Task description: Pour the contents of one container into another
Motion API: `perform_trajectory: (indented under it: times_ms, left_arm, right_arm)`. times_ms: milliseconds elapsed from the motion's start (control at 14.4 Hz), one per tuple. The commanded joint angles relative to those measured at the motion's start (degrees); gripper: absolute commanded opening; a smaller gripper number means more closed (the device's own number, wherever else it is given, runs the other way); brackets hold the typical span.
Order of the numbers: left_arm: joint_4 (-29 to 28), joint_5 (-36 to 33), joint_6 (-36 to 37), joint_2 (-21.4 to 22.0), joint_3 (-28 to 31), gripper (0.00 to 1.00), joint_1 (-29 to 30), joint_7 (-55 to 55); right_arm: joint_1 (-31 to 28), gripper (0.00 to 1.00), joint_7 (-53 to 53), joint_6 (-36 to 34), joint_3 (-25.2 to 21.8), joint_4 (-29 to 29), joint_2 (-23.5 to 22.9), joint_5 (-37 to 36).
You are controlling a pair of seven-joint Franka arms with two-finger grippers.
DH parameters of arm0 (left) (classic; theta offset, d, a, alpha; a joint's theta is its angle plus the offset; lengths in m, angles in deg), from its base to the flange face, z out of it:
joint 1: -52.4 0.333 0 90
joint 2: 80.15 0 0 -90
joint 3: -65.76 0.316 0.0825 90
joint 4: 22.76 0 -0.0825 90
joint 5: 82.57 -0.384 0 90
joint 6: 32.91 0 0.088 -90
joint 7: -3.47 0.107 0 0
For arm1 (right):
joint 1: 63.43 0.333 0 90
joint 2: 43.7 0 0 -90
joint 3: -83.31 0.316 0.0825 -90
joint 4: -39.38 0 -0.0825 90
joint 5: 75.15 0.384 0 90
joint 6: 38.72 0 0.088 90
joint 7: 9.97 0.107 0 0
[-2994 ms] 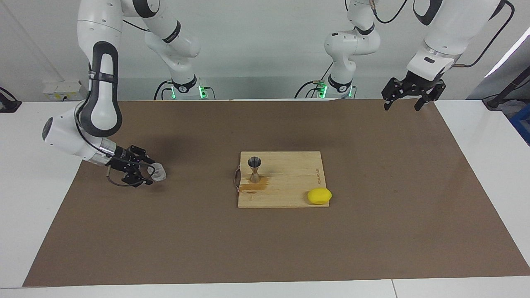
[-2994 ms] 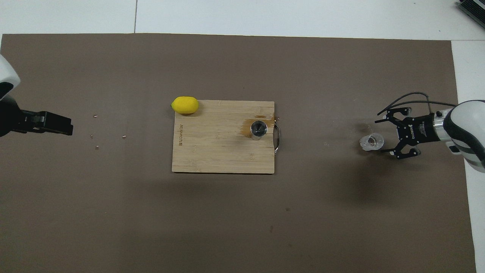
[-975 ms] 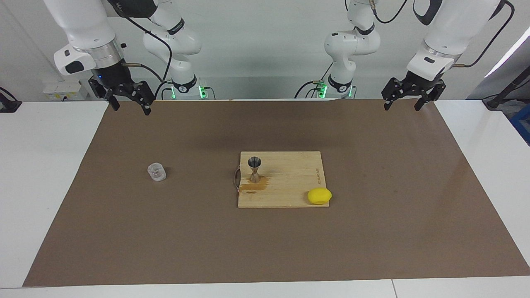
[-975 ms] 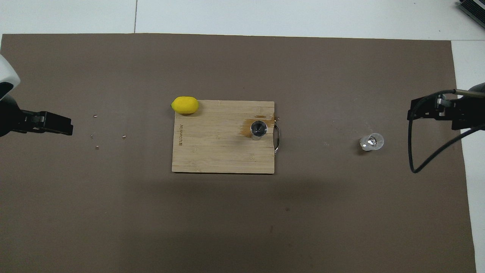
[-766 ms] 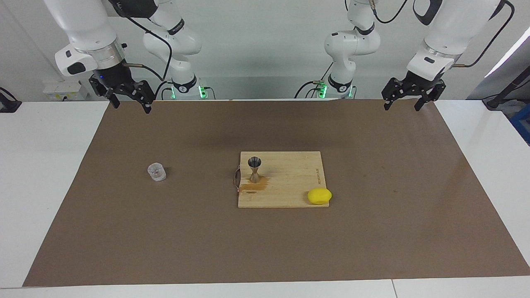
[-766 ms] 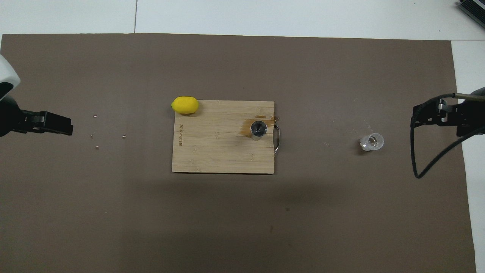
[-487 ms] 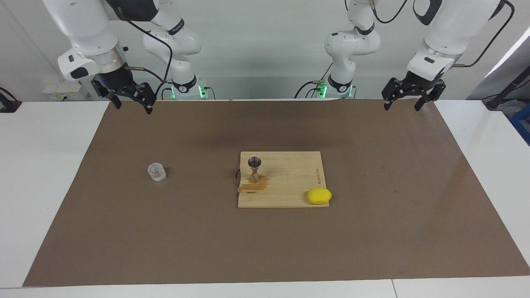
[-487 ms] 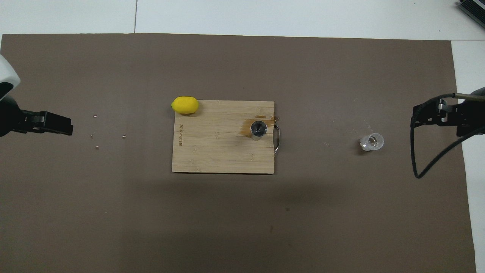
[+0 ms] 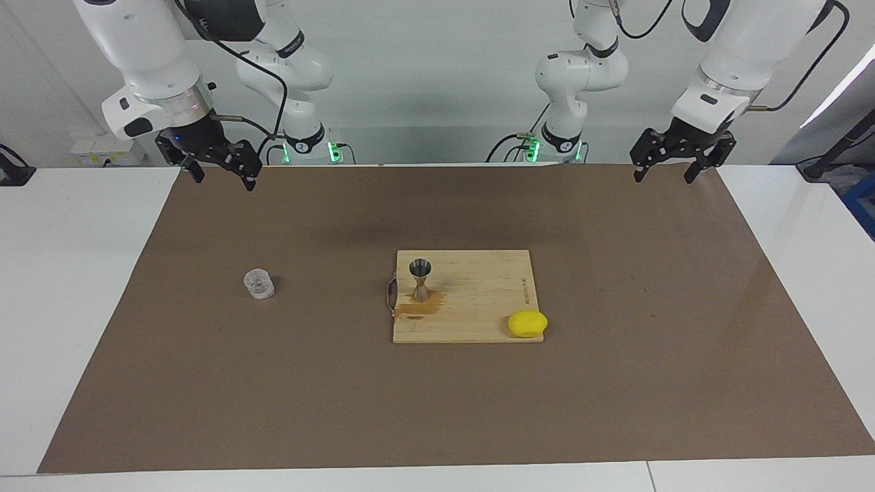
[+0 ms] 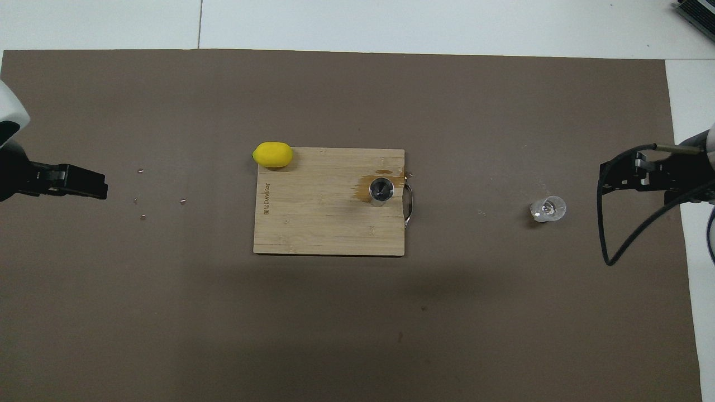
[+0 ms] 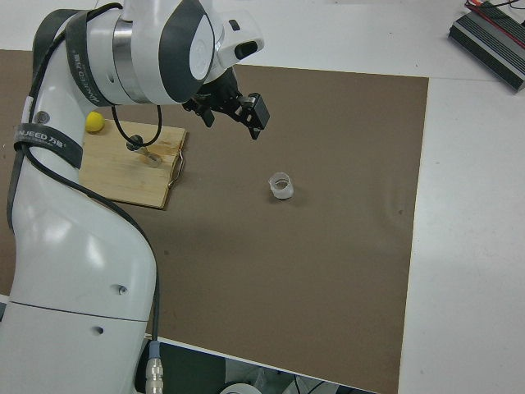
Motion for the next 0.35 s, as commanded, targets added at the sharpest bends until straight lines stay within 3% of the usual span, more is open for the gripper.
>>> perform_trajectory:
  times_ms: [0, 279]
  left_arm:
    - [-0.69, -0.46, -0.07, 0.67, 0.54, 1.00, -0.56, -0.01]
    - [-0.69, -0.46, -0.07, 0.67, 0.54, 1.00, -0.56, -0.01]
  right_arm:
    - [-0.52, 1.00, -1.57, -0.15, 0.33, 1.52, 1.31, -0.18]
    - [-0.43, 1.00, -1.56, -0.15, 0.33, 1.60, 1.31, -0.18]
